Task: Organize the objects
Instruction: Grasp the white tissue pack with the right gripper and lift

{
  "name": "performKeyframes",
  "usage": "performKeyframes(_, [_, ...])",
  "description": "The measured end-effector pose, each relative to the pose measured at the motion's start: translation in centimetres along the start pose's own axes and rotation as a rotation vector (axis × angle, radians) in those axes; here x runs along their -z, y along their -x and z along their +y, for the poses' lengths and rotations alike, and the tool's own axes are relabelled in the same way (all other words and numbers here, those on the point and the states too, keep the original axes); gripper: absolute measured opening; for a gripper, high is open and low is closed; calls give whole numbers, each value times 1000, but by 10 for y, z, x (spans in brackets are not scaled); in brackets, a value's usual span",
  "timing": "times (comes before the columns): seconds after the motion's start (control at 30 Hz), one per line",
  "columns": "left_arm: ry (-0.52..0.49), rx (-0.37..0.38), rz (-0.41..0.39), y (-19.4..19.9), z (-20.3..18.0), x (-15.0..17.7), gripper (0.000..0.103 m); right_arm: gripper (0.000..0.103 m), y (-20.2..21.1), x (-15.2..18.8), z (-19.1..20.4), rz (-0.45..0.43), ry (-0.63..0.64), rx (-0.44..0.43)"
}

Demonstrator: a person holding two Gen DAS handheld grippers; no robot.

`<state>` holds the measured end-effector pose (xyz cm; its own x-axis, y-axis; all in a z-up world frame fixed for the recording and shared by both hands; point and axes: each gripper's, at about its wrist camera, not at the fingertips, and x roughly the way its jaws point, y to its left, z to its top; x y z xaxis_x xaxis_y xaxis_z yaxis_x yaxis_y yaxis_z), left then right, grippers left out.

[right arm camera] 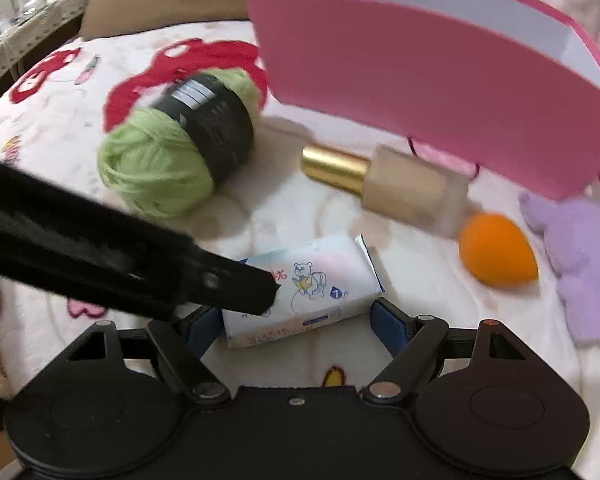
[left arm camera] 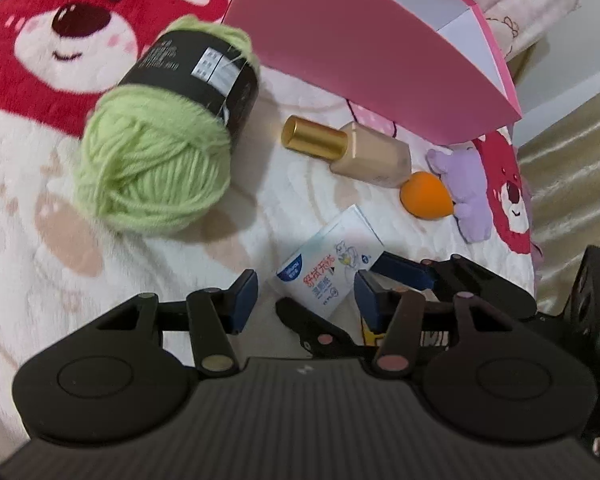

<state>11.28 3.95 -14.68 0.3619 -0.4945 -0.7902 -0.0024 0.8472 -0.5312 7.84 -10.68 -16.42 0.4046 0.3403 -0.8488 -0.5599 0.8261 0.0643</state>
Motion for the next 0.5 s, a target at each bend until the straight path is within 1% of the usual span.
performKeyframes(0.03, [-4, -1, 2, 0, 0, 1, 51, 86, 2, 0, 2, 3, 13, -4])
performKeyframes(0.13, [7, -8, 24, -5, 4, 4, 42, 88, 11, 0, -2, 29, 9, -73])
performKeyframes(0.17, [19, -21, 41, -6, 6, 6, 38, 88, 16, 2, -4, 24, -12, -75])
performKeyframes(0.2, [33, -52, 51, -8, 7, 9, 37, 88, 22, 6, -8, 23, -37, -71])
performKeyframes(0.23, [37, -52, 41, -6, 8, 11, 37, 88, 27, 9, -8, 24, -43, -66])
performKeyframes(0.3, [38, -51, 29, -4, 8, 14, 37, 88, 34, 12, -5, -7, -1, -36])
performKeyframes(0.4, [39, -49, 8, -5, 9, 14, 35, 88, 32, 10, -2, -49, 65, 0])
performKeyframes(0.43, [38, -43, 4, -5, 9, 14, 34, 88, 29, 10, -4, -48, 70, -7])
performKeyframes(0.5, [40, -22, -5, -5, 11, 12, 28, 87, 24, 9, -7, -51, 97, -53])
